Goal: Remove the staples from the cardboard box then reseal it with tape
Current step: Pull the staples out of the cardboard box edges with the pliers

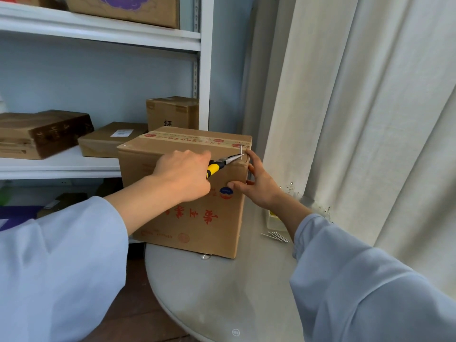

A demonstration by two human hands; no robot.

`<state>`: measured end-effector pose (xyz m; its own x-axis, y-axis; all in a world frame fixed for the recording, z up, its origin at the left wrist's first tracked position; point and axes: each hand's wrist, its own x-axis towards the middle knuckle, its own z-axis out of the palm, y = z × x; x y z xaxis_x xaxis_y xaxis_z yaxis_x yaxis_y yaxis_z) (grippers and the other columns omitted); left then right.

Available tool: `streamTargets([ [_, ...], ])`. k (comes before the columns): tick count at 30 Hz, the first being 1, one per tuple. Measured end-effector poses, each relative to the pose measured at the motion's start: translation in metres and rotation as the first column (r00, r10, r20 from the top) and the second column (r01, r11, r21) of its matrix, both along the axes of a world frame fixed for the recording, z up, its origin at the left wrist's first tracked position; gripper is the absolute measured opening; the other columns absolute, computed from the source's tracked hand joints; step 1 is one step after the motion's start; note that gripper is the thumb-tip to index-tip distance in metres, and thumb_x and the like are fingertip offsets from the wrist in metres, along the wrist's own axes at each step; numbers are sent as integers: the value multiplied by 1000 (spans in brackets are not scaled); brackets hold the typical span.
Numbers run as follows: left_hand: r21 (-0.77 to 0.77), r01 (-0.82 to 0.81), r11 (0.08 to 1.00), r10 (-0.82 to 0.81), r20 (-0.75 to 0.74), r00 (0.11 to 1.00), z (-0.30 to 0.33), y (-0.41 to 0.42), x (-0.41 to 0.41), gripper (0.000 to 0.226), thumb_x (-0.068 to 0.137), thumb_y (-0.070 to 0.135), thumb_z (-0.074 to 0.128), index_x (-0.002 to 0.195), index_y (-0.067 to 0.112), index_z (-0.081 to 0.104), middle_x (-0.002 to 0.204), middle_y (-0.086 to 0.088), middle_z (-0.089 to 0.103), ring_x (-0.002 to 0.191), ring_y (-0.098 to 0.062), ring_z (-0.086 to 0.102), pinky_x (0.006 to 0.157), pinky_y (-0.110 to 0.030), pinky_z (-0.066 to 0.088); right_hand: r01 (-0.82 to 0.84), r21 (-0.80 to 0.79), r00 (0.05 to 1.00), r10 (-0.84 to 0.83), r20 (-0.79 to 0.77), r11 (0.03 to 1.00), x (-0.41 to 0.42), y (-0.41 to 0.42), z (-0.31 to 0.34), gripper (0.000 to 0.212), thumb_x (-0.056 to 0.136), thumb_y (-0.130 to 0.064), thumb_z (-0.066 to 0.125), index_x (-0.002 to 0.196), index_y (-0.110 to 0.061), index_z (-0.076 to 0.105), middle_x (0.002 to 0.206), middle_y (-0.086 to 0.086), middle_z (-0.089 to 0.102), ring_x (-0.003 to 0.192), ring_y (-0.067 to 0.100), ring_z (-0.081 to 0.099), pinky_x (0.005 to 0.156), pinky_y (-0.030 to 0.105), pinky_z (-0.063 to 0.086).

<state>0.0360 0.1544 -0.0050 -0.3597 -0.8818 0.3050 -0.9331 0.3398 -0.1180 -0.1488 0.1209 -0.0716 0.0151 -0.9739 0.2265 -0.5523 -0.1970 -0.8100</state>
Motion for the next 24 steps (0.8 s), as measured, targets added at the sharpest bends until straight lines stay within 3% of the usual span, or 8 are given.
streamTargets([
  [3, -131, 20, 991, -13, 54, 998, -3, 0, -1, 28, 87, 16, 51, 112, 17, 40, 67, -1, 42, 69, -25, 50, 56, -31, 40, 4, -6, 1000, -5, 0, 1000, 0, 0, 0, 94, 85, -29, 71, 150, -37, 3, 145, 5, 42, 131, 31, 44, 105, 51, 43],
  [8, 18, -1, 1000, 2, -83, 997, -1, 0, 0, 28, 87, 19, 52, 114, 18, 44, 69, -1, 44, 72, -25, 52, 58, -31, 43, 14, 6, 1000, -14, -11, 1000, 2, -1, 4, 95, 84, -29, 72, 149, -37, 4, 145, 6, 42, 130, 32, 46, 104, 51, 44],
  [13, -174, 27, 984, -40, -74, 996, 15, -1, 4, 30, 88, 19, 52, 116, 18, 41, 67, 0, 43, 63, -21, 50, 49, -26, 38, 12, 15, 1000, -12, -14, 1000, 0, 0, 3, 96, 85, -30, 71, 150, -36, 0, 150, 5, 37, 131, 33, 45, 106, 53, 40],
  [18, 11, -28, 1000, 28, -25, 999, 18, 0, 8, 28, 86, 19, 52, 113, 20, 45, 73, -1, 46, 74, -23, 52, 57, -29, 45, -49, 40, 998, 51, -32, 998, -3, 6, 3, 107, 81, -27, 75, 152, -35, -5, 152, 2, 32, 139, 28, 32, 114, 48, 30],
  [21, 59, -35, 998, 40, -74, 996, 11, 3, 9, 26, 86, 19, 51, 112, 20, 44, 75, -2, 48, 74, -25, 54, 58, -30, 46, 79, -60, 997, -79, 1, 995, -7, 21, 9, 89, 79, -38, 75, 151, -27, 24, 150, 3, 39, 136, 23, 38, 110, 43, 35],
  [24, 58, -1, 998, 5, -80, 997, 12, 10, 2, 25, 87, 19, 50, 111, 20, 43, 74, -3, 47, 73, -24, 53, 58, -30, 44, 220, -141, 972, -206, 110, 965, -12, 34, 20, 40, 89, -42, 61, 116, -13, 67, 111, 5, 69, 104, 18, 64, 89, 35, 53],
])
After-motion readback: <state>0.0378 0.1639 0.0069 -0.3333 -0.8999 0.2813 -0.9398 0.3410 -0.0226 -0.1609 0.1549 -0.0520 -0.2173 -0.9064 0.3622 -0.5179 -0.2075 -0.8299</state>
